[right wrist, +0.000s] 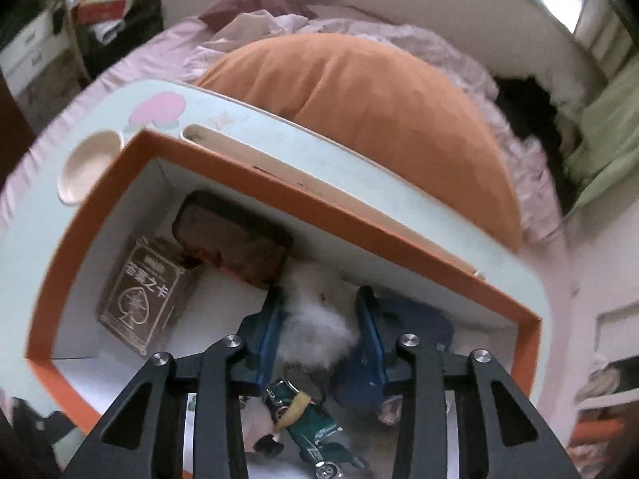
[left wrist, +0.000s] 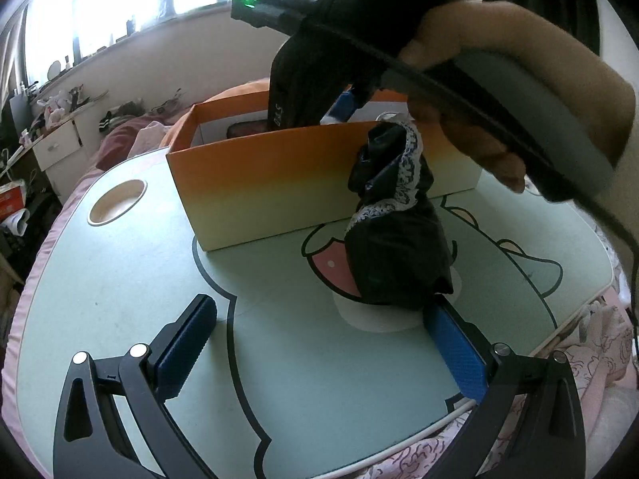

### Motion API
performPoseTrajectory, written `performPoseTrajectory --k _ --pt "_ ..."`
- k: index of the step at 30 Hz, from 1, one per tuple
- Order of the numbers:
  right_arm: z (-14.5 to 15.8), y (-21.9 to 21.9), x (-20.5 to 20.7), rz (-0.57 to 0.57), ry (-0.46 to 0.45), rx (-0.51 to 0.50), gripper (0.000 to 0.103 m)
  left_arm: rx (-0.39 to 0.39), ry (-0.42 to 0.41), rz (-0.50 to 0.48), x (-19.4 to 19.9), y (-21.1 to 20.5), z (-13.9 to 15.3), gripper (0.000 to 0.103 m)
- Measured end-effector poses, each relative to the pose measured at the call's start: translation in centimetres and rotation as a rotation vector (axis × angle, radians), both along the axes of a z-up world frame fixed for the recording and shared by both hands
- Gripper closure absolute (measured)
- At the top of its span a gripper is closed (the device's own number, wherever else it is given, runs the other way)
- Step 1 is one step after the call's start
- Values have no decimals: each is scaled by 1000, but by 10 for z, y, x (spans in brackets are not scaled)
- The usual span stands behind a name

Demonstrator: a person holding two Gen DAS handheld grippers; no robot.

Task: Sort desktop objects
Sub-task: 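Reach into the box and grasp the white fluffy ball with the right gripper, then lower the white fluffy ball beside the black bag and open the right gripper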

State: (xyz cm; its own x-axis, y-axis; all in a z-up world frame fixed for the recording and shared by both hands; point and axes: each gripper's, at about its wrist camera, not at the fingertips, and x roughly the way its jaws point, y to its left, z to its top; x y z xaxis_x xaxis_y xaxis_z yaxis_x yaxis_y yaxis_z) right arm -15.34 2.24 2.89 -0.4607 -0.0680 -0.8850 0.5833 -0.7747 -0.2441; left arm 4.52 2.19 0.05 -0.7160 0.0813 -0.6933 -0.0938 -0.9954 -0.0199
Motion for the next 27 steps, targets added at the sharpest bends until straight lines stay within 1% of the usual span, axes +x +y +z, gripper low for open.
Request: performPoseTrajectory --k 1,2,3,4,6,7,9,11,12,14,15,18,20,21,22,23,24,25,26,27 --pt "2 3 1 2 10 -27 82 0 1 1 0 0 0 0" --pt "6 7 3 5 -1 -68 92 0 1 1 0 0 0 0" --pt "11 14 3 2 -10 -123 95 0 1 1 0 -1 0 0" --pt "22 23 7 -5 15 -184 95 0 1 1 0 -1 0 0" --pt "41 39 16 0 84 -249 95 0 2 1 1 -1 -1 0" --pt "49 43 20 3 102 -277 95 0 2 1 1 -1 -1 0" --pt "66 63 36 8 117 -370 95 0 2 1 1 -1 -1 0" --pt "76 84 56 8 104 -456 95 -1 2 2 1 0 -1 0" --pt "79 102 69 12 78 -522 95 -1 2 2 1 0 -2 0" --pt "81 121 82 26 19 -601 95 0 3 3 2 0 -2 0" --pt "77 132 88 34 -24 -639 95 0 3 2 2 0 -2 0" --pt "54 159 99 43 -140 -729 95 -1 4 1 0 0 -2 0" --pt "39 165 99 39 -183 -759 95 0 5 2 -1 0 -2 0" --pt "30 168 97 28 -194 -766 95 0 5 2 -1 0 -3 0" --pt "22 170 98 12 -196 -782 91 0 5 2 -1 0 -3 0" --pt "17 172 96 -5 -197 -802 90 0 6 2 -2 0 -3 0" --pt "10 173 94 -22 -209 -836 86 0 6 3 0 0 -3 0" --pt "8 175 94 -30 -214 -856 75 0 6 3 -1 0 -3 0" --pt "7 179 96 -39 -207 -876 68 0 7 2 1 -1 -4 0" --pt "6 185 100 -51 -181 -895 57 1 7 3 0 -1 -4 0"
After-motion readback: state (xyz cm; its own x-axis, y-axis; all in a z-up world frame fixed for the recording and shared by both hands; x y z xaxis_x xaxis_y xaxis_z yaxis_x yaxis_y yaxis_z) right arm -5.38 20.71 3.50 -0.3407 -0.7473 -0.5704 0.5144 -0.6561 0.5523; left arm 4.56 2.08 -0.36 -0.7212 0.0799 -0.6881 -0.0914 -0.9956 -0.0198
